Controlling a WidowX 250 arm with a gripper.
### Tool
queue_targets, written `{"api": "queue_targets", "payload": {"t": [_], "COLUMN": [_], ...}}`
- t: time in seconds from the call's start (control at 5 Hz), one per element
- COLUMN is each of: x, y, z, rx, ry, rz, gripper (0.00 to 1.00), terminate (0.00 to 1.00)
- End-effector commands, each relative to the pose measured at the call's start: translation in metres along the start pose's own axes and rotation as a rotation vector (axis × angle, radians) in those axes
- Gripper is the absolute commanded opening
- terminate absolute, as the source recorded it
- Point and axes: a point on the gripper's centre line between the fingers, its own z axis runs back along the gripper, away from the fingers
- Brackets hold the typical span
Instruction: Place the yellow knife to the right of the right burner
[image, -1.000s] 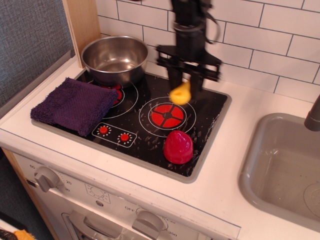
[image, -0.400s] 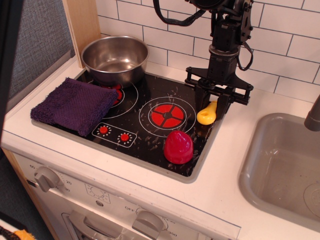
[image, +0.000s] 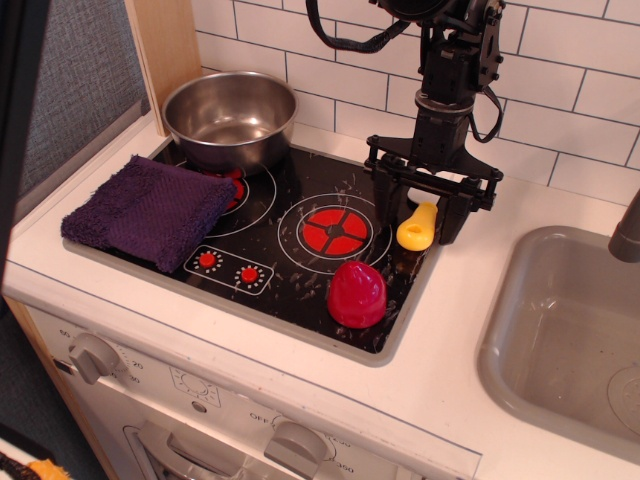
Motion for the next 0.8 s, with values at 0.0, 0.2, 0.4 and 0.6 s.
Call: {"api": "queue_targets", "payload": {"t": [0.0,0.2,0.4,0.6], "x": [-0.006,-0.016,-0.022,-0.022], "y": [0.003,0.009,0.011,0.011], "z": [0.082,0.084,0.076,0.076], "rx": [0.041,0.022,0.001,0.001], "ry": [-0.182,-0.176,-0.147,-0.147], "rz": [-0.062,-0.075,-0.105,-0.105], "gripper": [1.0,1.0,1.0,1.0], "terminate": [0.0,0.0,0.0,0.0]}}
